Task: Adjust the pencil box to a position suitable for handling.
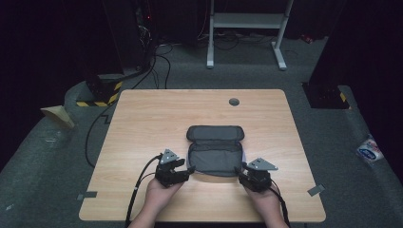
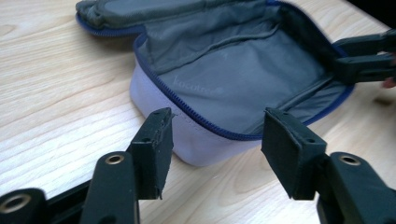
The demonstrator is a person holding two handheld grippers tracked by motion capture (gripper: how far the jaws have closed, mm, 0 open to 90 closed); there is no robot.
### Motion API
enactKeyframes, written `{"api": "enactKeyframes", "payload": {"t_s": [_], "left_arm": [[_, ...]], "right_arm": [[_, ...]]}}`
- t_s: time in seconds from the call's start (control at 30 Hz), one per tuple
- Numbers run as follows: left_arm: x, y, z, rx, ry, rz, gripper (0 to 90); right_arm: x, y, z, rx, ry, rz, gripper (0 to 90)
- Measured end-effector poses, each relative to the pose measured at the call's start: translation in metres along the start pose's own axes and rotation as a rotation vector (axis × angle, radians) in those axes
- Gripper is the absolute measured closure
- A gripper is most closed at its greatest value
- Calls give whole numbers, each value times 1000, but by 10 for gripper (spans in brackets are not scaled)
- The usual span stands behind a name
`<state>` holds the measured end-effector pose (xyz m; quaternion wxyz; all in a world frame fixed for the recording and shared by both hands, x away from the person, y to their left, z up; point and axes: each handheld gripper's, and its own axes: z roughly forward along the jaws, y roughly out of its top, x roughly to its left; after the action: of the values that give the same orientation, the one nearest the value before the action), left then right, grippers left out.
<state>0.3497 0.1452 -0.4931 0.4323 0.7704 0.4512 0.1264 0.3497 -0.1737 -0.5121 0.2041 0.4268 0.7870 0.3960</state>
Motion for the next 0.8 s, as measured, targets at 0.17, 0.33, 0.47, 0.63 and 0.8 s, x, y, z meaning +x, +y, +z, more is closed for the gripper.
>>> {"api": "enactKeyframes", "payload": {"t_s": [0.17,0.33,0.47,0.63,0.8], "left_arm": [[3,-3,2,11,23,-12,471],[6,-4,1,18,38,-6,510],[9,-6,0,25,49,-15,545],[12,-7,-7,1,42,-34,559],[11,-1,-16,-67,66,-27,509]], "right_arm": [[4,1,1,-1,16,-5,583],[6,2,3,-3,28,-8,576],[9,4,5,-7,41,-19,571],[14,7,6,-8,50,-23,567],[17,7,7,-4,54,-38,567]]}}
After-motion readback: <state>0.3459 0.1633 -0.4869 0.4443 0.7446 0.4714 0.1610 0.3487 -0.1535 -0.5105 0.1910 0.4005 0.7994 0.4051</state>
